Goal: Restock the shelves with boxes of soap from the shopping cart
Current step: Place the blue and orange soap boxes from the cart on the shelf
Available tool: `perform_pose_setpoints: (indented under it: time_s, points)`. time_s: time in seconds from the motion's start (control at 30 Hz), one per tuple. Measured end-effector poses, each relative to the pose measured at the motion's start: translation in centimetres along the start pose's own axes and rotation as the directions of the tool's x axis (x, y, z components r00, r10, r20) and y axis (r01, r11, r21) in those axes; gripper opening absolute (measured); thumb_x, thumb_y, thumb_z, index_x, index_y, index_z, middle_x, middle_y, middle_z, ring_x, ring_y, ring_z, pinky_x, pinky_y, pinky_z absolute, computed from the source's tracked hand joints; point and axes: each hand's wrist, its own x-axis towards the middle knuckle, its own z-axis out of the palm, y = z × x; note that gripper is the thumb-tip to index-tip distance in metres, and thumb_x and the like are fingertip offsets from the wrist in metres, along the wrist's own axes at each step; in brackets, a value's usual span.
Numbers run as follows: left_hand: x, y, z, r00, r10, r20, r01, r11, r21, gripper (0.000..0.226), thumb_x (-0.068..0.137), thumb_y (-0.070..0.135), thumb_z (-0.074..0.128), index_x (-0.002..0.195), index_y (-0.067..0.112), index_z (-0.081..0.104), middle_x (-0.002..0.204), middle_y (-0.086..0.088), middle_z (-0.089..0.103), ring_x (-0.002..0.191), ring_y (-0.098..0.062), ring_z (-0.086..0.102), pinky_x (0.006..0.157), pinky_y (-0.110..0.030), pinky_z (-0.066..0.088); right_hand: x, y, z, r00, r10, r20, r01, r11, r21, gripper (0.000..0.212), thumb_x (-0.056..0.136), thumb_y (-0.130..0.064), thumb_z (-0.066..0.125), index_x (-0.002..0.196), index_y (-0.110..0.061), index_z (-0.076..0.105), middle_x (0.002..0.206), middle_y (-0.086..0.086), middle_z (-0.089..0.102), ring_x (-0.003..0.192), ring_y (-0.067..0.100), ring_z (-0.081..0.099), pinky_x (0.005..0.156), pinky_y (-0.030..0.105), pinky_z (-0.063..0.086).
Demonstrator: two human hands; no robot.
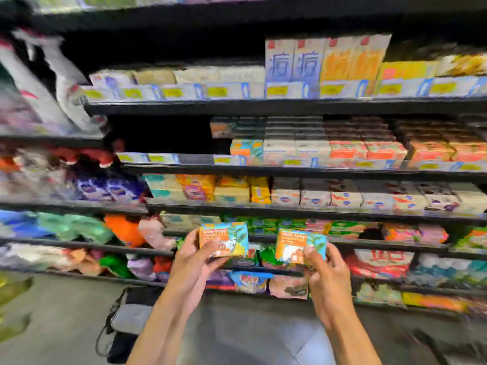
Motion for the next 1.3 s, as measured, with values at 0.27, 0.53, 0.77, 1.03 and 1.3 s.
perform_pose_setpoints:
  time_s: [0.27,0.53,0.77,1.03,1.3]
  points:
    - [6.4,6.0,-7.6,0.997,0.034,0.063,-0.043,0.99,0.136,0.049,0.071,0.008,0.083,0.116,0.012,0.065,0.11,-0.013,0.075,0.108,-0.034,0.068,0.1,-0.048,0.048,-0.2,2.3,9.3,0.999,-0.038,0.008,0.038,0.999,-0.03,0.032,0.096,-0.008,0.066,0.127,-0.007,0.059,0.119,0.024,0.07,0.104,0.041,0.071,0.07,0.04,0.06]
    - [14.9,11.9,-6.1,0.966,0.161,0.2,-0.21,0.944,0.255,0.04,0.071,0.017,0.081,0.108,0.018,0.066,0.106,-0.002,0.076,0.107,-0.025,0.069,0.089,-0.039,0.055,3.3,1.2,13.3,0.99,-0.138,-0.026,0.136,0.989,-0.059,0.026,0.095,-0.004,0.066,0.12,-0.009,0.063,0.108,0.012,0.077,0.1,0.027,0.075,0.087,0.038,0.057]
    - [25.7,16.0,-3.1,0.928,0.277,0.249,-0.361,0.833,0.419,0.031,0.081,0.0,0.078,0.101,0.022,0.069,0.098,0.0,0.076,0.091,-0.013,0.072,0.083,-0.031,0.057,8.9,1.8,15.8,0.986,-0.164,-0.022,0.164,0.986,-0.006,0.022,0.095,-0.005,0.068,0.115,-0.009,0.064,0.109,0.013,0.077,0.095,0.022,0.074,0.084,0.035,0.056]
    - [34.6,16.0,-0.1,0.946,0.209,0.248,-0.318,0.746,0.585,0.039,0.08,-0.009,0.076,0.112,0.009,0.064,0.096,-0.005,0.069,0.069,0.0,0.067,0.056,-0.014,0.053,13.7,2.5,17.0,0.976,-0.217,-0.005,0.217,0.976,0.018,0.021,0.095,-0.003,0.066,0.114,-0.012,0.063,0.099,0.004,0.077,0.087,0.016,0.073,0.07,0.024,0.057]
    - [40.5,14.8,-0.6,0.904,0.312,0.293,-0.423,0.548,0.722,0.047,0.056,0.021,0.091,0.081,0.026,0.051,0.103,-0.024,0.07,0.098,-0.033,0.069,0.085,-0.053,0.057,15.9,2.5,17.7,0.978,-0.209,0.01,0.209,0.977,-0.033,0.031,0.094,-0.006,0.069,0.125,-0.007,0.06,0.113,0.01,0.076,0.101,0.023,0.074,0.076,0.027,0.058]
